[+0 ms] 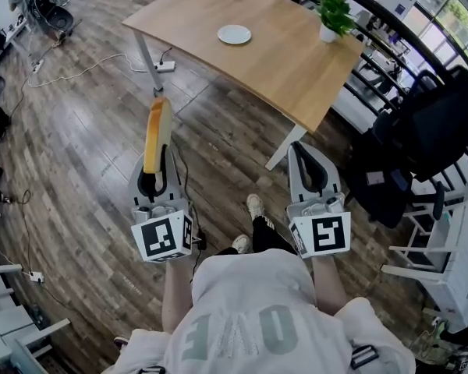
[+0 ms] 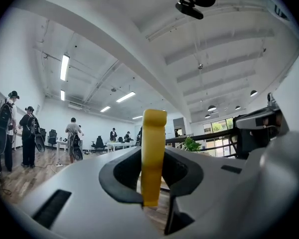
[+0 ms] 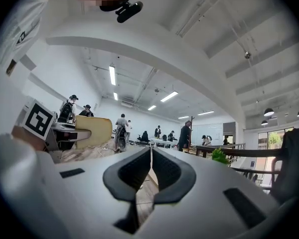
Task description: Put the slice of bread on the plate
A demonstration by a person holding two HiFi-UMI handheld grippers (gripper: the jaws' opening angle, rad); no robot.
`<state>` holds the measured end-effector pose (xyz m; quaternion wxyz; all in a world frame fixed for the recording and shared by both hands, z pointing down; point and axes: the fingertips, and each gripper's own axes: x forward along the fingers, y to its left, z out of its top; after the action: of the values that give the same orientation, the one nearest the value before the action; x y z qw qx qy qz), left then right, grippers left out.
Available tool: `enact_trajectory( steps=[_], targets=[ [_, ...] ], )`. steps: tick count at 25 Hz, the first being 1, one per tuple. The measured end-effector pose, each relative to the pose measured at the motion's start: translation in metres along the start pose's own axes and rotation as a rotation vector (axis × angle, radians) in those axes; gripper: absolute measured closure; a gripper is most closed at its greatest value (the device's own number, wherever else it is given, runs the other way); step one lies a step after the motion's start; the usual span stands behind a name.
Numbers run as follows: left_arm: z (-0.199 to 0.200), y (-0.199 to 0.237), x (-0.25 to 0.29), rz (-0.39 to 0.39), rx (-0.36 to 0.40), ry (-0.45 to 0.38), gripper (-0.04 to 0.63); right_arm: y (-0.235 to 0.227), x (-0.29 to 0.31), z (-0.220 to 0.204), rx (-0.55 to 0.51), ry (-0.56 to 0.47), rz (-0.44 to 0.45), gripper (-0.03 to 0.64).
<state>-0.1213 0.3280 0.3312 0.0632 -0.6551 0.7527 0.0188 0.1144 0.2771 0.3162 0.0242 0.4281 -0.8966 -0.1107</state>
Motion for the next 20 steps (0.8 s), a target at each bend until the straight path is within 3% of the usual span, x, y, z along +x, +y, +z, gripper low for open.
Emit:
enact_trajectory(
  steps=[4,8,10,14,20],
  targets=[
    [-0.006,-0.006,0.016,-0.007,-0.017,0.015,0.502,-0.009,0.017,0.001,0.015,-0.022,0.009,0.592],
    [-0.013,-0.013,0.044,-0.006,-0.017,0.029,0.502,-0.017,0.052,0.004,-0.100,-0.069,0.017,0.592],
    [-0.017,-0.016,0.070,-0.003,-0.025,0.025,0.502,-0.029,0.079,-0.007,-0.109,-0.066,0.033,0.592],
    [-0.009,-0.006,0.147,0.014,-0.124,-0.042,0.502,-0.068,0.152,-0.021,-0.083,-0.081,0.045,0.592],
    [0.023,-0.011,0.256,0.009,-0.036,-0.102,0.502,-0.125,0.237,-0.019,-0.051,-0.103,0.055,0.592]
  ],
)
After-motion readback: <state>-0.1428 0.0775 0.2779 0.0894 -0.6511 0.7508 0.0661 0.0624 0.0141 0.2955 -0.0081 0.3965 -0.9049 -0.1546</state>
